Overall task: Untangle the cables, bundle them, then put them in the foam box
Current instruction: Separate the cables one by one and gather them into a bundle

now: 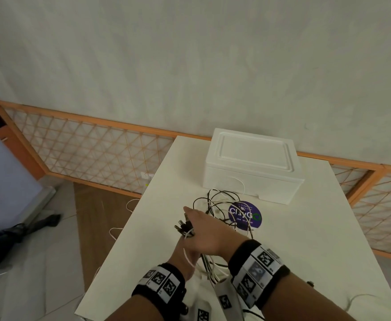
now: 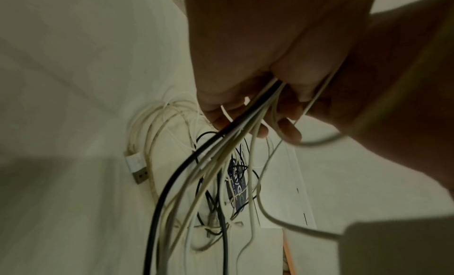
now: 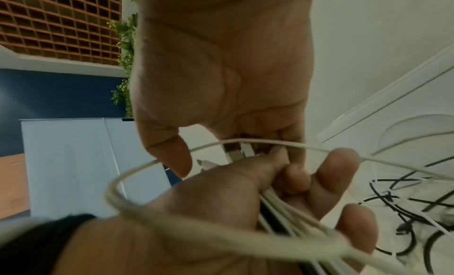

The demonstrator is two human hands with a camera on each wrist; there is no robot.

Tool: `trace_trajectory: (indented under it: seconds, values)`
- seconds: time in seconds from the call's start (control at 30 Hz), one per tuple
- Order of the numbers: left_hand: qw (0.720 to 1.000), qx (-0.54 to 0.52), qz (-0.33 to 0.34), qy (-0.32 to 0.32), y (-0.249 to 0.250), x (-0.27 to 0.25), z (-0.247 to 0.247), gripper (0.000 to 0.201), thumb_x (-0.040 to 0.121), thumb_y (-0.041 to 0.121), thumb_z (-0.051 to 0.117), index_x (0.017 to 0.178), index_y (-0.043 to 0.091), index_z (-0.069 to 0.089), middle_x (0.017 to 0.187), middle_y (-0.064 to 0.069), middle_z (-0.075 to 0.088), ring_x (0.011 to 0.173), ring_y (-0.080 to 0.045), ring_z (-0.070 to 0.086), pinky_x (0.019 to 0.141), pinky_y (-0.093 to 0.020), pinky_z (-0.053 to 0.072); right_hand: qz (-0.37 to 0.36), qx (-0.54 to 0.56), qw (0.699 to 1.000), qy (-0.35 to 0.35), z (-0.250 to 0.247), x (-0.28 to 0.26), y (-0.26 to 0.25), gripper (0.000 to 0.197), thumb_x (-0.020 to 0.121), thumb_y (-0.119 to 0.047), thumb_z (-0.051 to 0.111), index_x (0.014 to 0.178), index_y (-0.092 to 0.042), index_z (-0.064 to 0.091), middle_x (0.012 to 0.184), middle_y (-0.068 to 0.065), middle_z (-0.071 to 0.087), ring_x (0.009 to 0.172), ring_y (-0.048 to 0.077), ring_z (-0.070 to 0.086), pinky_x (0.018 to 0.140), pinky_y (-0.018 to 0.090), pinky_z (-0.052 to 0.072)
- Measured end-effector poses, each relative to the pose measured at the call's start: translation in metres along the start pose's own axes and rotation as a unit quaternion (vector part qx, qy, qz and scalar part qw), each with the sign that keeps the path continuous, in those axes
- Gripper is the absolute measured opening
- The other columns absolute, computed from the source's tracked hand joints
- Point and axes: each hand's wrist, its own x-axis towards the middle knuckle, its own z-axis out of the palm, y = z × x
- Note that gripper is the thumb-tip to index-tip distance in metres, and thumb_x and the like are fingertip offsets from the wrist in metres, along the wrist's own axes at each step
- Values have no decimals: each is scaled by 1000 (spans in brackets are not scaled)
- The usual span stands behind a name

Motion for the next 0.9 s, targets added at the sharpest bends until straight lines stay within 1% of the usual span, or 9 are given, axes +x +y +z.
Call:
trace_trajectory:
  seconds: [0.1, 0.23, 0.33, 0.4, 0.5, 0.67, 0.73, 0.8, 0.9]
  values:
    - [998, -58, -23, 0, 2, 6, -4, 27, 98, -4, 33, 101, 6, 58, 83, -8, 68, 72, -12, 68, 63, -25, 54, 6, 119, 991, -53, -2, 2, 3, 90, 74, -28, 61, 151, -17, 15, 153, 6, 29, 134, 19, 35, 105, 27, 32]
    - [997, 63, -7, -40, 13, 4, -9, 15, 93, 10, 49, 84, 1, 57, 66, -9, 60, 65, -21, 57, 60, -30, 46, 32, 283, 958, -32, -1, 4, 13, 100, 54, -41, 60, 146, -22, 30, 135, 13, 48, 100, 29, 57, 69, 33, 47]
    - [987, 149, -18, -65, 18, 1, -7, 13, 96, 15, 47, 86, 13, 56, 85, -5, 62, 73, -16, 58, 69, -26, 50, 31, -11, 997, 67, 0, 7, 9, 82, 83, -47, 58, 150, -23, 16, 158, 8, 16, 144, 26, 20, 113, 46, 26]
    - [982, 183, -20, -32, 16, 3, -7, 24, 97, -2, 44, 109, 17, 53, 110, -6, 59, 85, -11, 59, 69, -13, 48, -27, -152, 985, 73, 4, 10, 1, 78, 88, -41, 55, 150, -19, 13, 159, 13, 8, 145, 27, 13, 119, 46, 9]
    - [994, 99, -43, -8, 6, 10, -6, 42, 99, -7, 33, 140, -3, 31, 135, -23, 46, 116, -37, 53, 62, -11, 45, -51, -140, 988, 39, 11, 17, -5, 65, 91, -32, 54, 148, -16, 26, 157, 13, 17, 143, 27, 20, 116, 36, 18]
    - [992, -78, -92, -33, 23, 13, -10, 19, 98, 13, 46, 95, -2, 58, 68, -9, 63, 52, -16, 60, 48, -24, 48, 16, 81, 996, 34, 3, 8, 22, 108, 75, -35, 74, 149, -37, -4, 159, -4, -15, 139, 21, 32, 106, 29, 34]
    - [986, -124, -113, -1, 21, 22, -16, 31, 97, 23, 51, 73, 4, 53, 57, -7, 52, 45, -17, 53, 57, -31, 50, 56, 20, 998, 15, -3, -4, 42, 111, 68, -54, 75, 150, -37, 1, 158, 0, 14, 137, 18, 35, 107, 31, 34]
    - [974, -187, -120, 36, 18, 28, -23, 39, 98, 27, 50, 64, 9, 45, 51, -4, 42, 43, -18, 48, 70, -40, 51, 88, -79, 993, 19, -10, -20, 66, 82, 72, -71, 60, 141, -36, 33, 127, -5, 58, 114, 12, 55, 96, 30, 42]
    - [962, -236, -128, 46, 11, 34, -33, 45, 99, 30, 47, 58, 13, 39, 47, 0, 34, 40, -15, 38, 72, -40, 50, 180, -193, 964, -32, -21, -43, 99, 75, 77, -82, 25, 93, -18, 63, 73, -4, 60, 69, 11, 57, 74, 29, 44]
